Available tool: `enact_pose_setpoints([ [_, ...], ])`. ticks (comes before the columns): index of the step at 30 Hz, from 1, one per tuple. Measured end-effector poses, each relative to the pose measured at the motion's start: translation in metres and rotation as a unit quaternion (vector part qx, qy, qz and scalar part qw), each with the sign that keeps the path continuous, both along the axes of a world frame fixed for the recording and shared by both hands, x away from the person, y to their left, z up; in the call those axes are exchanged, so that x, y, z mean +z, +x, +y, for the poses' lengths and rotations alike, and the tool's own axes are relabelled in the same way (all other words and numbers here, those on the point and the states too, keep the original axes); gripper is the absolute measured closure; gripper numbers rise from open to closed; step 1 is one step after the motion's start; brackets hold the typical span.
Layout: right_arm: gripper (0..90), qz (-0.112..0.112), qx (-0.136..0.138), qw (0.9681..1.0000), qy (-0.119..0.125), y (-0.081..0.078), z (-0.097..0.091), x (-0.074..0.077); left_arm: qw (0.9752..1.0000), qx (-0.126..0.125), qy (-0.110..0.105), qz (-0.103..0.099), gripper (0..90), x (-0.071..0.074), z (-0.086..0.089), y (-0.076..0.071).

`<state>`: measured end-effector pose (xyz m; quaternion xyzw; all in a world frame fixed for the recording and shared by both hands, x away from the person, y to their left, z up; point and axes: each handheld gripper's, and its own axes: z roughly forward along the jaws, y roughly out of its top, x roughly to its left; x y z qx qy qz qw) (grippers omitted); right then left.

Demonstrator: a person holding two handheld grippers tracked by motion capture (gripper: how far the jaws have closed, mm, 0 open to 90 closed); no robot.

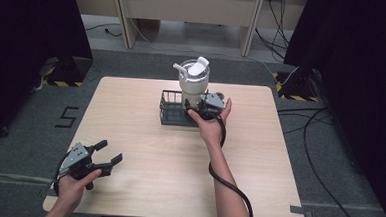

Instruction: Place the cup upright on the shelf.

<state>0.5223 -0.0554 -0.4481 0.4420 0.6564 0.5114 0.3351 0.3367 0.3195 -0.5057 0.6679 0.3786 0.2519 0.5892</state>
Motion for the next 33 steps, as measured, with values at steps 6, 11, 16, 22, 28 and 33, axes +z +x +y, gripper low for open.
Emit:
enact_pose_setpoints([
  [6,7.8,-0.001,0.000,1.0000,-0.001,-0.006,-0.004,0.002,1.0000,0.001,0.000,0.000,14.3,0.000,0.000,0.000],
  [11,7.9,0.000,0.001,1.0000,0.001,-0.010,-0.007,0.004,1.0000,0.001,0.000,0.000,14.3,0.000,0.000,0.000],
  [16,8.3,0.004,0.004,0.9999,0.009,-0.018,-0.014,0.006,1.0000,0.000,0.001,0.002,14.3,0.000,-0.001,0.000],
  [22,8.7,0.005,0.004,0.9999,0.008,-0.027,-0.020,0.009,1.0000,-0.001,0.001,0.001,14.3,0.000,-0.001,0.000],
  [28,9.3,0.006,0.009,0.9999,0.006,-0.033,-0.024,0.010,1.0000,0.000,0.002,0.001,14.3,0.000,-0.001,0.000],
  [33,9.6,0.009,0.011,0.9999,0.005,-0.040,-0.028,0.009,1.0000,0.000,0.002,0.001,14.3,0.000,0.000,0.000],
])
